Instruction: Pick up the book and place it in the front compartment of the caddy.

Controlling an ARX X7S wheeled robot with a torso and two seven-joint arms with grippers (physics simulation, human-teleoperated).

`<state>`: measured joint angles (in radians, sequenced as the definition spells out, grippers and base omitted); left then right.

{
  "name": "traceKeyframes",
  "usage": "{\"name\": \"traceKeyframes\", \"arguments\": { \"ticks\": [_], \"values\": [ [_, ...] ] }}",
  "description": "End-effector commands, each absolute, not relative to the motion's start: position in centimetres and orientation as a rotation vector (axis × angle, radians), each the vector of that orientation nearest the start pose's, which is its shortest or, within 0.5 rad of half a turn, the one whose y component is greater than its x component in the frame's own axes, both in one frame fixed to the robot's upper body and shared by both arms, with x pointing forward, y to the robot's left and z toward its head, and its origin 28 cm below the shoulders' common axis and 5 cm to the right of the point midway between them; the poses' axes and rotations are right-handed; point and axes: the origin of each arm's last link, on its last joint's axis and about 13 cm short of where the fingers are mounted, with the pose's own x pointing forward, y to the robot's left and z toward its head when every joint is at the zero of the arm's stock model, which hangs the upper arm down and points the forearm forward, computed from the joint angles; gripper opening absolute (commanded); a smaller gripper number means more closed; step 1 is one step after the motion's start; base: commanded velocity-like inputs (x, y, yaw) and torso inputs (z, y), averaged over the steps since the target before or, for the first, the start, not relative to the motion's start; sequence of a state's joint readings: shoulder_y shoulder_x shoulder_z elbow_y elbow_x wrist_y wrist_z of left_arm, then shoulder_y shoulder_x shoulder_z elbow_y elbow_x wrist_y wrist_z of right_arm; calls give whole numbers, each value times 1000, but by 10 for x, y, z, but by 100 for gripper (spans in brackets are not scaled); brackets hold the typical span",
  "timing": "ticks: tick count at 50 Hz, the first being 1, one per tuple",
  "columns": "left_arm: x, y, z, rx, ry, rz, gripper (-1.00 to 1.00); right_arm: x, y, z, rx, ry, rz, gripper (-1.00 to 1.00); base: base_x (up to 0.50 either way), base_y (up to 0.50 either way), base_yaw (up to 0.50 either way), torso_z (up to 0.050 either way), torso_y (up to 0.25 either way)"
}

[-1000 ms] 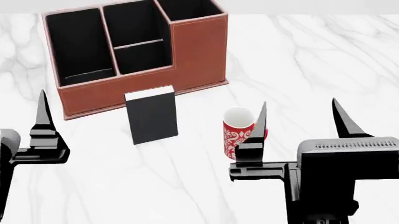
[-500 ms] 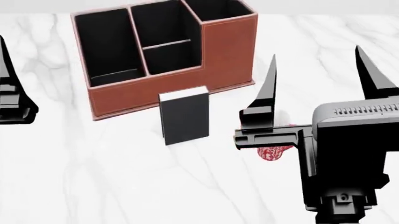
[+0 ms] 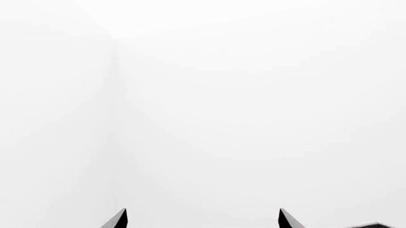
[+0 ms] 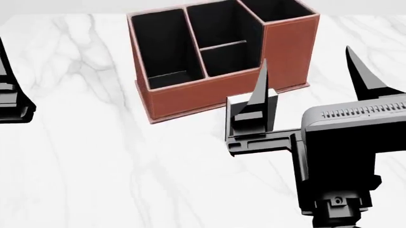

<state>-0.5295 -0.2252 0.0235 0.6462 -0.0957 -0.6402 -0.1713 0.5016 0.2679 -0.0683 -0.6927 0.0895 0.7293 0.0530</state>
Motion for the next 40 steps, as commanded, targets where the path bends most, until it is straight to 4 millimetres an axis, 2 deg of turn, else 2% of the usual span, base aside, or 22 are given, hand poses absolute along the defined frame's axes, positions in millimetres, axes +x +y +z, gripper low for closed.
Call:
{"name": "traceKeyframes", "arguments": {
  "ticks": [1, 9, 15, 40],
  "values": [
    [252, 235, 226, 113, -549, 114, 100, 246, -126, 218, -212, -448, 5, 100, 0, 0, 0, 0, 0],
    [252, 236, 226, 113, -549, 115, 100, 245, -125, 217, -250, -444, 20, 100, 0, 0, 0, 0, 0],
    [251, 236, 224, 113, -547, 116, 100, 244, -124, 217, -215, -448, 38, 100, 49, 0, 0, 0, 0],
    [251, 236, 224, 116, -546, 116, 100, 244, -124, 217, -220, -444, 41, 100, 495, 0, 0, 0, 0]
  ]
}}
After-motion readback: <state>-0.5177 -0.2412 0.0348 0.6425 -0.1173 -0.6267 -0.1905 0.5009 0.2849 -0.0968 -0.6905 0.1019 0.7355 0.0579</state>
